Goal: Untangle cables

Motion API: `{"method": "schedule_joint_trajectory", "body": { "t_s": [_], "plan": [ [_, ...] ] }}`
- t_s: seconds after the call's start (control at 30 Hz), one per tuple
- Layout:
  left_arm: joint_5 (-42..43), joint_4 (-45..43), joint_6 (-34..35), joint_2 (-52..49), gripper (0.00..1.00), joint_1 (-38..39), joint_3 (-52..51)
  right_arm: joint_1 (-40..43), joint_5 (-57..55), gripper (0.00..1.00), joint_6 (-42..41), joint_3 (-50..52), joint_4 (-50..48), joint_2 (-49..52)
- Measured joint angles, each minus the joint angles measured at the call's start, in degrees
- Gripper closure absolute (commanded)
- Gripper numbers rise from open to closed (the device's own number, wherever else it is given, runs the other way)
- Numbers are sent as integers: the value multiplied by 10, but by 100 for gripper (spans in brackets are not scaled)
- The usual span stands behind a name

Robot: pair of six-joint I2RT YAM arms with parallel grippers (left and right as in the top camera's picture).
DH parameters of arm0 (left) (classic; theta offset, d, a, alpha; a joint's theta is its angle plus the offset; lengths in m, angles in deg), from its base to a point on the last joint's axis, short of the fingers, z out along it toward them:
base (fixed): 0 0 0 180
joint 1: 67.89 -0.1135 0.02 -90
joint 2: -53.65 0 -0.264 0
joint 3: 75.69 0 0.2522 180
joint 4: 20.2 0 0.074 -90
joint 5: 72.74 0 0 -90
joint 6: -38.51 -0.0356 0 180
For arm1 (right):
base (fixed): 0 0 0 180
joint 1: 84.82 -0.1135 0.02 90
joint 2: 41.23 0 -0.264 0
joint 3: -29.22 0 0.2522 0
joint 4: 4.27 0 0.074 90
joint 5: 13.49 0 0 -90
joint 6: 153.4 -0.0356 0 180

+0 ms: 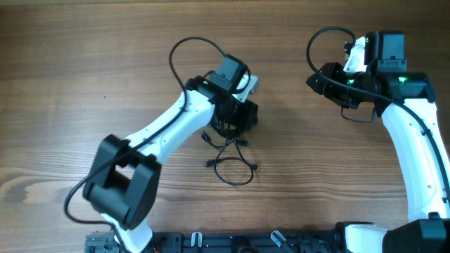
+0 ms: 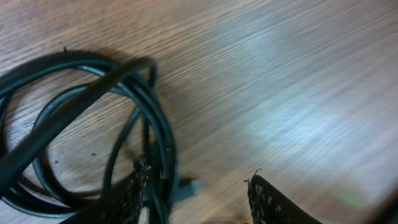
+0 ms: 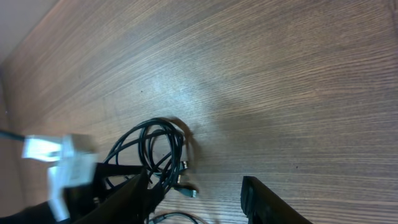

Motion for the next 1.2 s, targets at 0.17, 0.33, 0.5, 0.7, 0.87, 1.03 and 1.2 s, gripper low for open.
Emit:
{"method": "schedule_joint_trajectory", "body": {
  "t_s": [0.17, 0.33, 0.5, 0.7, 0.87, 1.03, 1.2],
  "plan": [
    [-104, 14, -19, -37, 43, 21, 0, 0, 3, 46, 2, 0, 9, 0],
    [-174, 49, -31, -45, 62, -2, 0, 0, 4, 44, 2, 0, 12, 0],
    [-185, 60, -43, -45, 68, -6, 0, 0, 4, 44, 2, 0, 12, 0],
    [-149, 64, -43, -45, 67, -2, 0, -17, 4, 43, 2, 0, 12, 0],
    [-134, 64, -45, -46, 62, -2, 0, -36, 4, 43, 2, 0, 12, 0],
    [-132, 54, -45, -57, 70, -2, 0, -37, 5, 42, 2, 0, 12, 0],
    [-113, 52, -45, -60, 94, -2, 0, -37, 5, 42, 2, 0, 12, 0]
  ]
}}
